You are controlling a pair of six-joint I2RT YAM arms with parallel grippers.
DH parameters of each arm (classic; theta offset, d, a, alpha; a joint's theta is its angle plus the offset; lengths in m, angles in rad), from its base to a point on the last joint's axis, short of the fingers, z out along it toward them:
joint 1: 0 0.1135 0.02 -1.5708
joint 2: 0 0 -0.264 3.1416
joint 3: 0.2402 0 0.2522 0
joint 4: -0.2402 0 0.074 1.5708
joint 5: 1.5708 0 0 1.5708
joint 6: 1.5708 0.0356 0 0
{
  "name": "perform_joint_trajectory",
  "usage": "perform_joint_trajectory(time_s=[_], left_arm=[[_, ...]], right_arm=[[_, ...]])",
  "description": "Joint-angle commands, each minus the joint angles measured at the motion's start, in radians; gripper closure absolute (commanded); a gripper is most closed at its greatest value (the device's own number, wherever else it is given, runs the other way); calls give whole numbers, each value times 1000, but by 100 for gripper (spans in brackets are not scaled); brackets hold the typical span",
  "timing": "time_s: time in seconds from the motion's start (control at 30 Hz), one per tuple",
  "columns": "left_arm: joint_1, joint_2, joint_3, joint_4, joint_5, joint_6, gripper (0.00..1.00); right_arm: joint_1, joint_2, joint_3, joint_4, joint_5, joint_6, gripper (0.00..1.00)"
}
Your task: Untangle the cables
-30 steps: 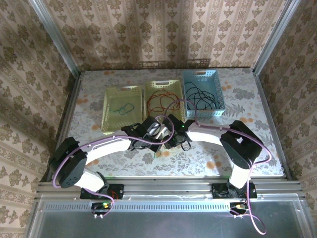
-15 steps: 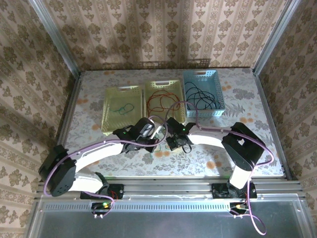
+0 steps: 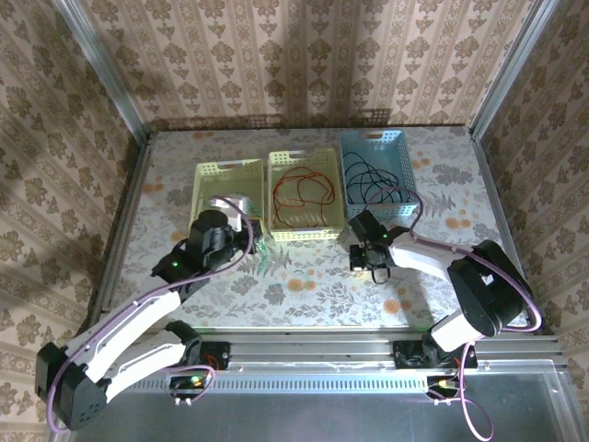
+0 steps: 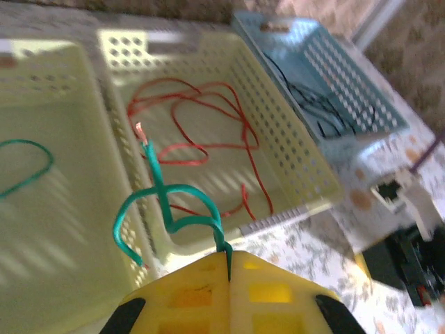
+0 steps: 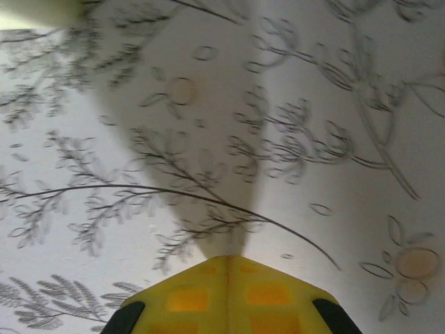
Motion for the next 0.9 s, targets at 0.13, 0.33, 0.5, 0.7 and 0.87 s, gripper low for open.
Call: perform_joint_trajectory(time_s=[0.13,0.33,0.5,0.7,0.87], left_arm=[[139,-84,-24,36,108,-90,100],[152,-28,8,65,232,-72,100],[81,58,53,89,320,-43,100],[-10,140,95,124,303,-33,100],[-22,165,108,149,302,-42,100]], right_arm=[[-33,-16,-35,-71,20,59,100],[24,-84,-43,41,-132,-64,91],[179,-176,32,88,-211,-201,56],[196,-160,169,188,-464,-218,49],[198,-47,256,220,-574,-195,50]])
